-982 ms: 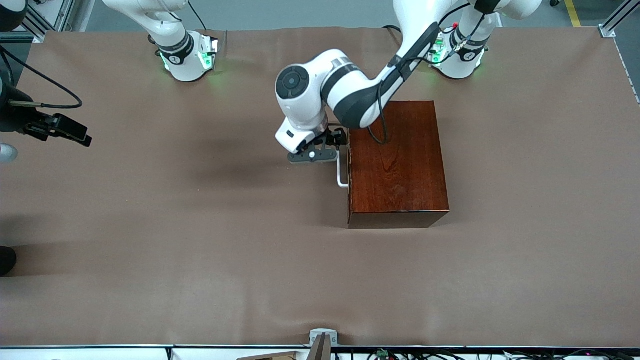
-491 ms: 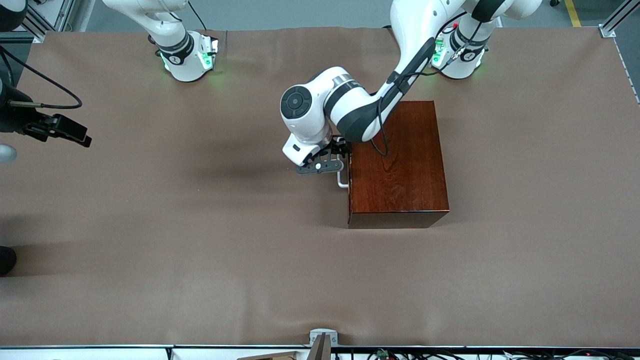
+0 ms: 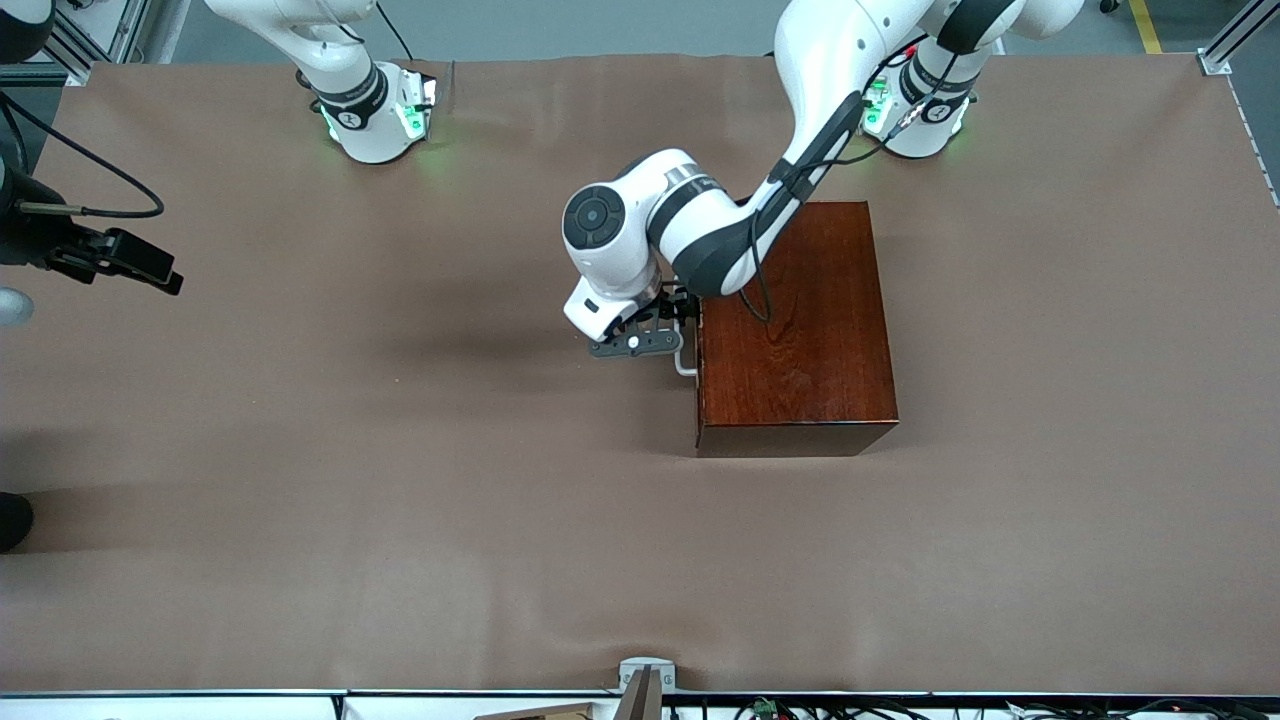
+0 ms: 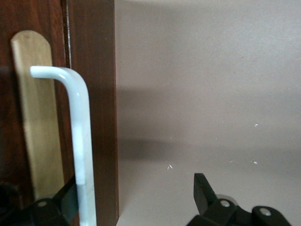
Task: Open drawer, take yellow block, close drawer
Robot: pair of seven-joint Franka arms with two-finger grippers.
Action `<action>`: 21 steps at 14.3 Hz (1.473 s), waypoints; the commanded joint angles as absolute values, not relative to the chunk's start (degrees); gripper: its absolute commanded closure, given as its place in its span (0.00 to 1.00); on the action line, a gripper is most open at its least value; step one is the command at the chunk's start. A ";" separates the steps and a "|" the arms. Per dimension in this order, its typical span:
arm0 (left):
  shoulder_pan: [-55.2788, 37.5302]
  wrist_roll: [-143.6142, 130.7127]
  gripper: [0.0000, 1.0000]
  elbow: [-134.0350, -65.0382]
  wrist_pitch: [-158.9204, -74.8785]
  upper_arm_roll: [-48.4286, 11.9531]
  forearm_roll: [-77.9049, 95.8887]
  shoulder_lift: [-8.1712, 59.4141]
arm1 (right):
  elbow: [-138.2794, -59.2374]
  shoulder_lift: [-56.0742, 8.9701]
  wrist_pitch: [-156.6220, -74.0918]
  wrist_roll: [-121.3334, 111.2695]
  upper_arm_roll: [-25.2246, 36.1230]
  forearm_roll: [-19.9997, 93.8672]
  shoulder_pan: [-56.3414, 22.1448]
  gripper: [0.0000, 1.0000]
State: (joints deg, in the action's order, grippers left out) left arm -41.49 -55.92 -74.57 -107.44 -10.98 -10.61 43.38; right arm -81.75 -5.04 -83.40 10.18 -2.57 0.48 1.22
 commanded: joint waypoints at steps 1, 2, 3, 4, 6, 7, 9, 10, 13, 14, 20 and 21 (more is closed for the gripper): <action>-43.24 -56.95 0.00 -73.30 -108.90 -10.11 -11.87 44.30 | -81.56 -4.83 -83.50 11.07 -2.55 0.09 1.05 0.00; -43.24 -56.95 0.00 -73.21 -108.98 -10.11 -11.87 44.21 | -81.56 -4.83 -83.50 11.07 -2.55 0.09 1.05 0.00; -43.24 -57.48 0.00 -72.95 -109.59 -10.11 -11.78 43.95 | -81.56 -4.83 -83.50 11.07 -2.55 0.09 1.05 0.00; -43.24 -58.00 0.00 -72.69 -110.03 -10.19 -11.78 43.68 | -81.56 -4.83 -83.50 11.07 -2.55 0.09 1.05 0.00; -43.33 -58.10 0.00 -72.51 -110.21 -10.28 -11.69 43.68 | -81.56 -4.83 -83.50 11.07 -2.55 0.09 1.05 0.00; -43.33 -58.10 0.00 -72.42 -110.30 -10.46 -11.69 43.68 | -81.56 -4.83 -83.50 11.07 -2.55 0.09 1.05 0.00; -43.24 -58.10 0.00 -72.25 -110.30 -10.63 -11.69 43.59 | -81.56 -4.83 -83.50 11.07 -2.55 0.09 1.05 0.00; -43.24 -58.10 0.00 -72.25 -110.30 -10.72 -11.69 43.59 | -81.56 -4.83 -83.50 11.07 -2.55 0.09 1.05 0.00; -43.33 -58.18 0.00 -72.07 -110.56 -11.16 -11.60 43.59 | -81.56 -4.83 -83.50 11.07 -2.55 0.09 0.97 0.00; -43.33 -58.18 0.00 -72.16 -111.61 -10.99 -11.60 43.59 | -81.56 -4.83 -83.50 11.07 -2.55 0.09 0.97 0.00; -44.65 -58.18 0.00 -72.16 -117.15 -10.81 -11.25 44.12 | -81.56 -4.92 -83.50 11.07 -2.55 0.09 1.05 0.00; -44.65 -58.10 0.00 -72.16 -117.42 -10.81 -11.25 44.21 | -81.56 -4.92 -83.50 11.07 -2.55 0.09 1.05 0.00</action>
